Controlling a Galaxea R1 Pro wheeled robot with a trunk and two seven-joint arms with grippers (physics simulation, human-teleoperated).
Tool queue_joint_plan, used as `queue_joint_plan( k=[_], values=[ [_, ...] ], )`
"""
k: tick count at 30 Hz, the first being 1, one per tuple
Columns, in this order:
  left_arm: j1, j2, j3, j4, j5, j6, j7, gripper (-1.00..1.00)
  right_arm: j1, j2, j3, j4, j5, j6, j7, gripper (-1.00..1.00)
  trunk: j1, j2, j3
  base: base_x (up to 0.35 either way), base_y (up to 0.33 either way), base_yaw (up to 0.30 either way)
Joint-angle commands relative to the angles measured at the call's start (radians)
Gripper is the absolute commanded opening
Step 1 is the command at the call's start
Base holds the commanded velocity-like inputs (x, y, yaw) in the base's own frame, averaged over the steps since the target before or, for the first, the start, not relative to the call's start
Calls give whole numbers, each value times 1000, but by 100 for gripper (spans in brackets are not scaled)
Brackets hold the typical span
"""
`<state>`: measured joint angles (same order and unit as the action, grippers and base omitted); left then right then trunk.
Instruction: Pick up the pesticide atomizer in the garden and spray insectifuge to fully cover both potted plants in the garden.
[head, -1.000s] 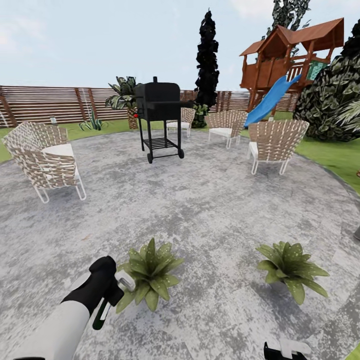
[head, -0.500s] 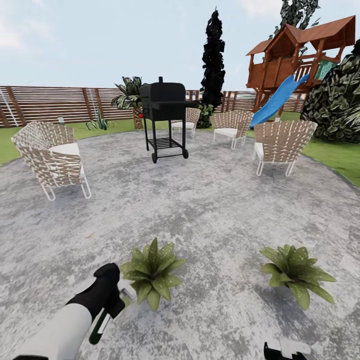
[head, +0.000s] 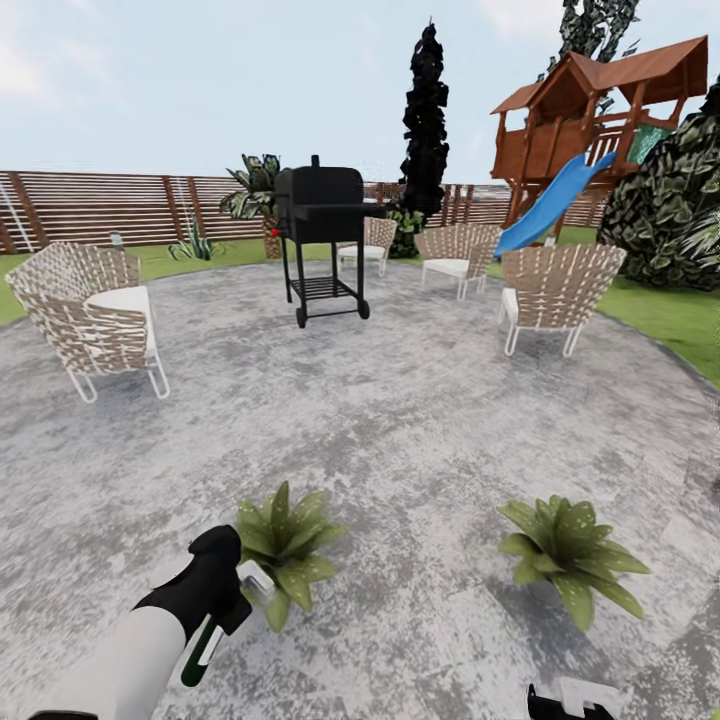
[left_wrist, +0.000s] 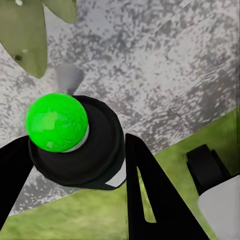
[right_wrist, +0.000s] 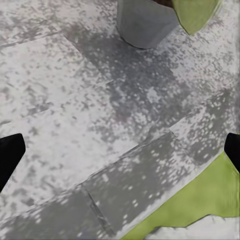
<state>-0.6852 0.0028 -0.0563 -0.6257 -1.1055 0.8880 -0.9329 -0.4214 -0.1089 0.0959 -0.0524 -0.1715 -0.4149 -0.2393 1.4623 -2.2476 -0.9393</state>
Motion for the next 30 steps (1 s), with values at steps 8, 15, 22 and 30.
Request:
queue_joint_plan(
  k=[8,15,22,30],
  values=[
    [0,9,1,0,-8,2,-11,-100,0,0,10,0,-10,-4,-2,100,0,0,-1,-25,-280,180],
    [0,14,2,1,-8,2,-11,-100,0,0,9,0,-10,-3,-2,100,0,0,-1,28,-284,143],
    [16,66,5,12,-7,0,-8,-100,0,0,10,0,-10,-4,-2,100,0,0,-1,90,-66,137],
    [44,76,4,12,-4,-4,-6,-100,0,0,10,0,-9,-3,-2,100,0,0,-1,1,0,261]
  ],
)
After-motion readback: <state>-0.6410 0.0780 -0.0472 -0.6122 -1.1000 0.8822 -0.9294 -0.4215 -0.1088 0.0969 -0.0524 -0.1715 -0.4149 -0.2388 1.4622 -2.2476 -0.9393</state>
